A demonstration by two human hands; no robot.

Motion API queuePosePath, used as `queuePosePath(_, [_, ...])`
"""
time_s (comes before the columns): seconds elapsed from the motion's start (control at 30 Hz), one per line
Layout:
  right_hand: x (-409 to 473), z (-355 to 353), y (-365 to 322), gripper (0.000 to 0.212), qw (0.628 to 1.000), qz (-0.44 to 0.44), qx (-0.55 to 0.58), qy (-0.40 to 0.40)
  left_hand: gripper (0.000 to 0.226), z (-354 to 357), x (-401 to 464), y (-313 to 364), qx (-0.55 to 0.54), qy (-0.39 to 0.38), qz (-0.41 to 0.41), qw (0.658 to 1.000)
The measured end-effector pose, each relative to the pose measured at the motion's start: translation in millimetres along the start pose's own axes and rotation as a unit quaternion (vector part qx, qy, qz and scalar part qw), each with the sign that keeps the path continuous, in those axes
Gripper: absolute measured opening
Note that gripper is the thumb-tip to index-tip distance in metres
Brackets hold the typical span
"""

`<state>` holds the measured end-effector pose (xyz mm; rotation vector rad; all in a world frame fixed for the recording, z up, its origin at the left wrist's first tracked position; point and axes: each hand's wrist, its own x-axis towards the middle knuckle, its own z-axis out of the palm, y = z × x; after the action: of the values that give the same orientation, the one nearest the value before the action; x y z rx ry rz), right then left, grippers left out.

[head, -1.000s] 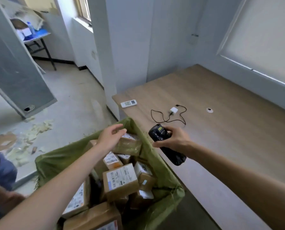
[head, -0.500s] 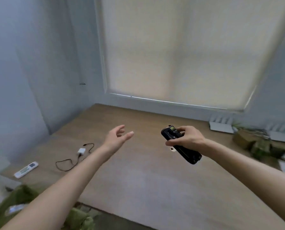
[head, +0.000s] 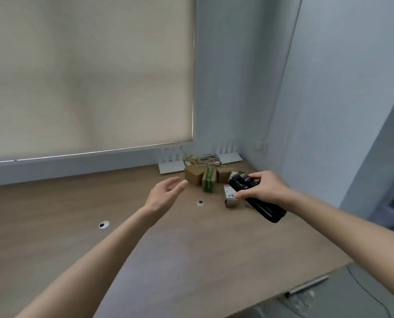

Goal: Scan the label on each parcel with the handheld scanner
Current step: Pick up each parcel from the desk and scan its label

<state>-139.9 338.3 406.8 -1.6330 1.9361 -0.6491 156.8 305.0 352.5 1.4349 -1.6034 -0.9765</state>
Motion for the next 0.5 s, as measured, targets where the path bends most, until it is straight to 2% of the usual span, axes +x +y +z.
queuePosePath(0.1, [14.7, -36.5, 52.0, 0.067, 0.998, 0.048, 0.007, 0.039, 0.064, 60.0, 26.6, 17.5, 0.001, -0.041, 0.001, 0.999])
queuePosePath(0.23, [40.4, -65.2, 111.0, 0.076, 0.991, 0.106, 0.019, 0.077, 0.064, 124.8, 68.8, 29.4, 0.015, -0.084, -0.003, 0.996])
queuePosePath(0.5, [122.6, -84.0, 197.0, 0.062, 0.981, 0.181, 0.019, 0.072, 0.060, 239.4, 178.5, 20.5, 0.022, -0.156, -0.004, 0.988])
